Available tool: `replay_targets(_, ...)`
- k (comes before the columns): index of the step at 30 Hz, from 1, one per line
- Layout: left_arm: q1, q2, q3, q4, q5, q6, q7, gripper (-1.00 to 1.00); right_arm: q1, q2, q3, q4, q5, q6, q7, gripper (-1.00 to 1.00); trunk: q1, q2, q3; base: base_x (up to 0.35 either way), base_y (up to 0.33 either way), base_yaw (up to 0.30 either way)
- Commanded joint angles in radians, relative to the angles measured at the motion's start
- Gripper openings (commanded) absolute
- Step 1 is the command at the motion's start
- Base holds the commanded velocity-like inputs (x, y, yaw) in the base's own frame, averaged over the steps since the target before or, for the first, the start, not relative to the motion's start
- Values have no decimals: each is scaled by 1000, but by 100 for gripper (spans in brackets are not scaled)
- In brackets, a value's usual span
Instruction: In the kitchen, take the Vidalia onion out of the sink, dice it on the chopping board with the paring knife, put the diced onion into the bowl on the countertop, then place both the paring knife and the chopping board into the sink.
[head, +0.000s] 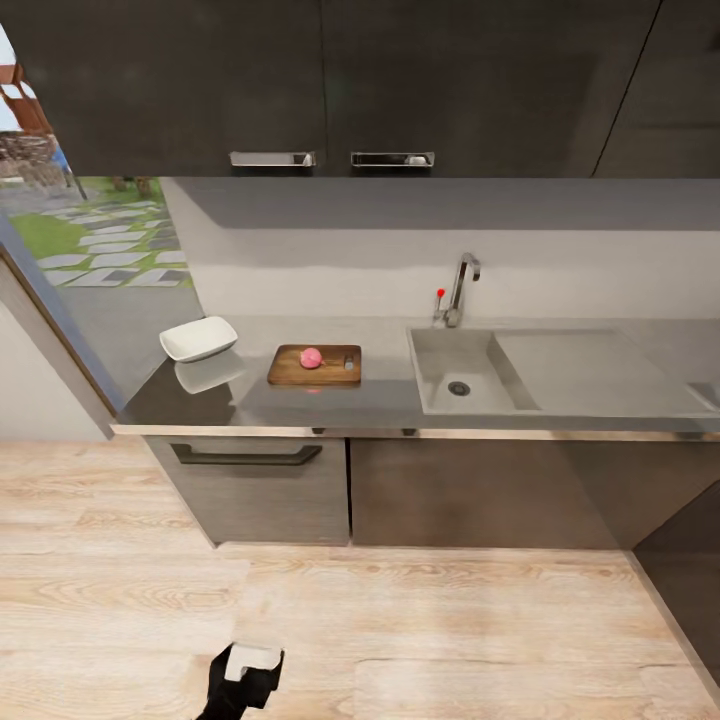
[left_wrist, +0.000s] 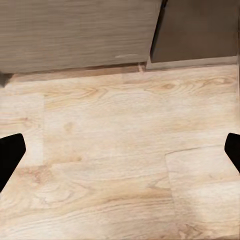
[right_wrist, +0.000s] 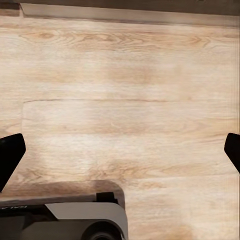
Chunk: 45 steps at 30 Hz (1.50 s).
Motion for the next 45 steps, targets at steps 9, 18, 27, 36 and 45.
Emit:
replay_targets(9, 88, 6, -3, 3, 4, -203, 2, 100, 0, -7, 5, -2, 1, -2, -8, 100, 1, -2, -2, 0, 0, 0)
replay_targets(18, 94, 5, -1, 0, 7, -208, 5, 100, 0, -11, 5, -4, 1, -2, -8, 100, 1, -2, -2, 0, 0, 0)
replay_targets(27, 94, 6, -1, 1, 8, -179, 18, 100, 0, -21, 5, -5, 0, -41, -9, 100, 1, -2, -2, 0, 0, 0)
replay_targets(36, 94, 14, -1, 2, 8, -171, 19, 100, 0, -22, 5, -3, -1, -59, -9, 100, 1, -2, -1, 0, 0, -56)
replay_targets(45, 94, 16, -1, 2, 8, -170, 19, 100, -1, -22, 5, -2, -1, -79, -10, 100, 1, -2, 9, 0, 0, -210)
